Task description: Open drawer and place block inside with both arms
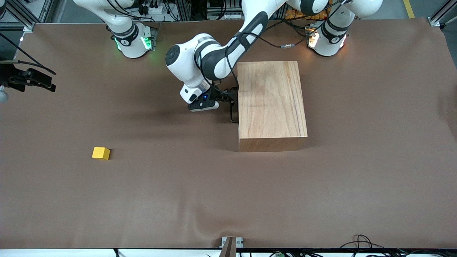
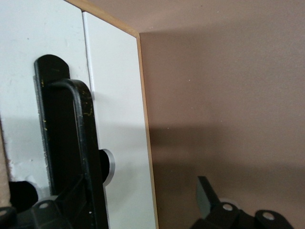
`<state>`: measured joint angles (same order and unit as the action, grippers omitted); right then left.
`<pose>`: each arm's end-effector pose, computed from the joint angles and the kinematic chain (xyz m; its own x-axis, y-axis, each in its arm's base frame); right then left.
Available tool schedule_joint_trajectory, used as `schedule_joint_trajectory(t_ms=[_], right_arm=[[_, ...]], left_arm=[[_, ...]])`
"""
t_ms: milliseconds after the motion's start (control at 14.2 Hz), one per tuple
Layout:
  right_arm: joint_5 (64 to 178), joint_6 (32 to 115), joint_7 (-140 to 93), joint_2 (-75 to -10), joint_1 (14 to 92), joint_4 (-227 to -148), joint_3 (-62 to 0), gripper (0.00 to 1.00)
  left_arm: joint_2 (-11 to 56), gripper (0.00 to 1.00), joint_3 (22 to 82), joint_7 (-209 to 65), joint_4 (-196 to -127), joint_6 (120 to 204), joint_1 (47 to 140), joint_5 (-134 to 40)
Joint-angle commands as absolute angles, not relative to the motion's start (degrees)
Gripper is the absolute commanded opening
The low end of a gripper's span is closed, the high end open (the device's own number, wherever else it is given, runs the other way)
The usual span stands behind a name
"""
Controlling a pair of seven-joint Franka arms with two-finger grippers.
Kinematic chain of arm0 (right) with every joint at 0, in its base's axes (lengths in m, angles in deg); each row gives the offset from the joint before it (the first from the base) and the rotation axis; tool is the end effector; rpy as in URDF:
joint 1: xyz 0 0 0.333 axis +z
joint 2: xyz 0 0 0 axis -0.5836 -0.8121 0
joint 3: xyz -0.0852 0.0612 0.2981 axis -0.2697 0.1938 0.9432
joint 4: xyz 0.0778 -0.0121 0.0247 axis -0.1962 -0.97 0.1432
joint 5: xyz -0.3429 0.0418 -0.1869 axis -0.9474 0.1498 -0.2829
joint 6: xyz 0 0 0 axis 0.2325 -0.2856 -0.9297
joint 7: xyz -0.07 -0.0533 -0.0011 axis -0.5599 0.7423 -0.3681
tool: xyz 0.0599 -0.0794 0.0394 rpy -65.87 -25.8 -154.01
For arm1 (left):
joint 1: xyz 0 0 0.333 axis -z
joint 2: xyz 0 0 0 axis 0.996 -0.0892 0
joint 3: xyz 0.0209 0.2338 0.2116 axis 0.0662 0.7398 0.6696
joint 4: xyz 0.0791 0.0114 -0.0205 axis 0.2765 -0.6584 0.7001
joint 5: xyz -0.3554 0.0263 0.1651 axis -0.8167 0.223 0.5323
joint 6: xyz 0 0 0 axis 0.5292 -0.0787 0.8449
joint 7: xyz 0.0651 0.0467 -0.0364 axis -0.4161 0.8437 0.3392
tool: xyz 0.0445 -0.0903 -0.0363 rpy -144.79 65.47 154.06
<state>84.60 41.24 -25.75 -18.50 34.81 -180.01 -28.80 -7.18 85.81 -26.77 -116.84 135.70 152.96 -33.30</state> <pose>0.5345 -0.0384 0.6149 0.9922 -0.0199 -0.1234 -0.0215 -0.9997 -0.0114 0.3994 -0.6293 0.2795 0.9926 -0.1146 0.0409 -0.0873 -0.9048 -0.4168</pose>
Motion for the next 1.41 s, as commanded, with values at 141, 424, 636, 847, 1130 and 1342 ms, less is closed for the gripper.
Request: schedule_joint_trajectory(t_ms=[141,424,636,847,1130,1342], right_arm=[[85.1,41.4,-25.5,-18.5,33.9,-179.9,-28.2,1.00],[85.1,41.3,-25.5,-18.5,33.9,-179.9,-28.2,1.00],[85.1,41.6,-25.5,-18.7,33.9,-179.9,-28.2,1.00],[85.1,41.3,-25.5,-19.0,33.9,-180.0,-28.2,1.00],[85.1,41.4,-25.5,-19.0,33.8,-180.0,-28.2,1.00],[85.1,41.6,-25.5,-19.0,33.8,-180.0,-28.2,1.00]], left_arm=[[-8.2,1.00,86.3,-27.6,-115.7,139.6,153.4,-32.3],[-8.1,1.00,85.9,-27.5,-115.7,141.9,153.4,-32.4],[-8.1,1.00,85.3,-27.6,-115.7,143.0,153.4,-32.5],[-8.2,1.00,84.9,-27.6,-115.6,143.9,153.4,-32.5],[-8.2,1.00,84.3,-27.5,-115.5,144.3,153.4,-32.5],[-8.2,1.00,83.5,-27.4,-115.5,145.5,153.5,-32.5]])
